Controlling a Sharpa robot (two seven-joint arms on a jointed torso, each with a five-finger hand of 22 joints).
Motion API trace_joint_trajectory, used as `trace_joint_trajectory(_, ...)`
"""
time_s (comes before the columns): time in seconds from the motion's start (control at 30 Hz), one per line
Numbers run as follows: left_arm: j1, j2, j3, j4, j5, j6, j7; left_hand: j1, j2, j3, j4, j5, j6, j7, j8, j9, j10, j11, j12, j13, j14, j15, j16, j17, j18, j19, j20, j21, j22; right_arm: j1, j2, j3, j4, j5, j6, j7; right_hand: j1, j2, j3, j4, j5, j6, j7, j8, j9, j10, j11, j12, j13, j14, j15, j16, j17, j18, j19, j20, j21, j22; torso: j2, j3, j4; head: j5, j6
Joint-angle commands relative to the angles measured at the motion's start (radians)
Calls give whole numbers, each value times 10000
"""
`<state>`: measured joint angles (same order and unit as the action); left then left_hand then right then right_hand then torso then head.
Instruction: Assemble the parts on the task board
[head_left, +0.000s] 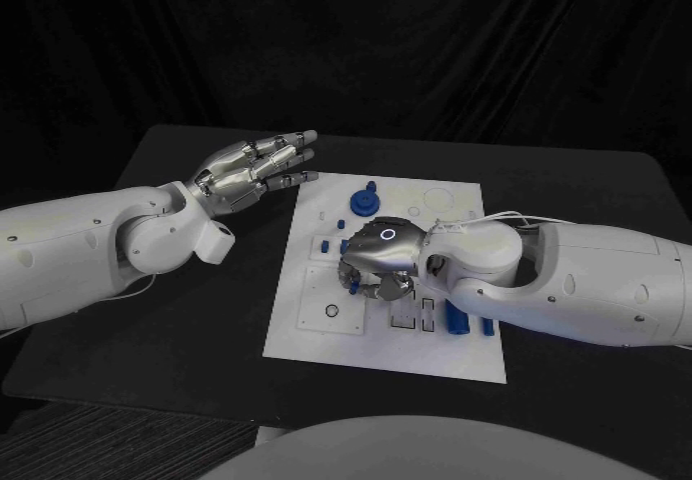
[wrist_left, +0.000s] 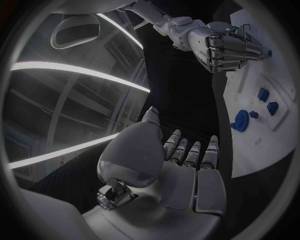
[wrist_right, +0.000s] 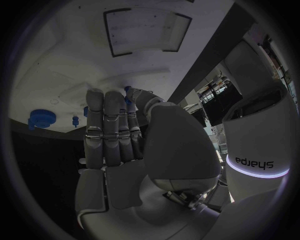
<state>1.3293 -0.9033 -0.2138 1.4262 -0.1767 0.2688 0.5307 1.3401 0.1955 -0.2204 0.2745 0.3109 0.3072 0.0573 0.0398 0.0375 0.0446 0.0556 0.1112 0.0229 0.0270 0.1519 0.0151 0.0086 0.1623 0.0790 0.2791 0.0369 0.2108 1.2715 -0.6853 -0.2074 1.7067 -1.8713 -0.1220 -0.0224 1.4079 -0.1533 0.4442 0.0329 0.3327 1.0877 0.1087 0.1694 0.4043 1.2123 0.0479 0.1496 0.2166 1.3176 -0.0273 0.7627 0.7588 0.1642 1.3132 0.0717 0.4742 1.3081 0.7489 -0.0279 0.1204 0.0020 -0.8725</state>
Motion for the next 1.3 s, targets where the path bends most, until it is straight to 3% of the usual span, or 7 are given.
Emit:
trace_joint_trajectory(0.03,-21,24,9,1,57,179,44,110,19,-58,-6,46,-42,18,34,6,-68,21,-36,-13,-16,63,36,11,173,2,57,1,-9,-37,17,1,-20,-73,112,-208,64,8,-48,-31,63,49,4,10,0,71,7,-15,11,-58,7,-16,-16,-83,-16,22,-29,555,-4,2,2,-11,-1)
trace_joint_trajectory(0.73,-64,33,9,-20,57,282,-48,103,89,-67,4,53,156,134,88,36,-98,-22,-51,-14,-12,96,42,14,171,5,62,1,-20,-136,140,1,-143,-73,717,-493,-70,-29,-278,-55,-258,-608,-68,-564,-275,-589,84,14,121,-509,-57,-472,-415,70,-551,5,-1167,339,-2,-1,0,4,-1)
trace_joint_trajectory(0.8,-66,33,9,-22,57,287,-56,103,89,-67,4,53,156,134,88,36,-98,-22,-51,-14,-12,96,42,14,171,5,62,1,-20,-140,139,1,-147,-73,752,-520,-149,-63,-329,-14,-465,-924,-171,-765,-371,-884,147,-11,140,-588,-17,-494,-428,89,-666,32,-1432,283,0,-1,-1,3,-1)
trace_joint_trajectory(0.87,-67,34,9,-24,57,296,-62,105,93,-68,3,54,169,142,93,38,-99,-23,-51,-14,-11,98,43,14,171,7,63,3,-16,-144,136,1,-152,-73,783,-554,-260,-130,-420,54,-805,-1470,-494,-1043,-518,-1379,247,-34,181,-738,62,-530,-450,135,-879,98,-1971,172,3,-3,4,7,-1)
trace_joint_trajectory(1.03,-71,37,9,-27,57,310,-79,105,93,-68,3,54,169,142,93,38,-99,-23,-51,-14,-11,98,43,14,171,7,63,3,-16,-147,103,1,-154,-73,759,-640,-589,-244,-879,325,-1423,-2367,-706,-1046,-837,-2317,351,74,330,-963,202,-542,-483,150,-1006,240,-2288,57,3,6,2,-3,-1)
trace_joint_trajectory(1.2,-76,23,9,-28,57,322,-99,108,97,-68,0,57,202,153,101,43,-103,-22,-58,-15,-10,101,43,14,171,10,64,4,-14,-147,-8,1,-136,-73,462,-714,-749,-189,-2056,714,-1695,-2981,-952,-1018,-1187,-3202,404,402,531,-1129,287,-498,-539,170,-975,347,-2689,-139,4,6,0,11,-1)
trace_joint_trajectory(1.3,-79,6,9,-24,57,322,-104,108,97,-68,0,57,202,153,101,43,-103,-22,-58,-15,-10,101,43,14,171,10,64,4,-14,-143,-109,1,-108,-73,126,-726,-478,-297,-3106,1520,-2152,-3343,-1068,-1018,-1460,-4129,510,438,485,-1262,370,-468,-604,162,-926,431,-2984,-272,5,8,-5,38,-1)
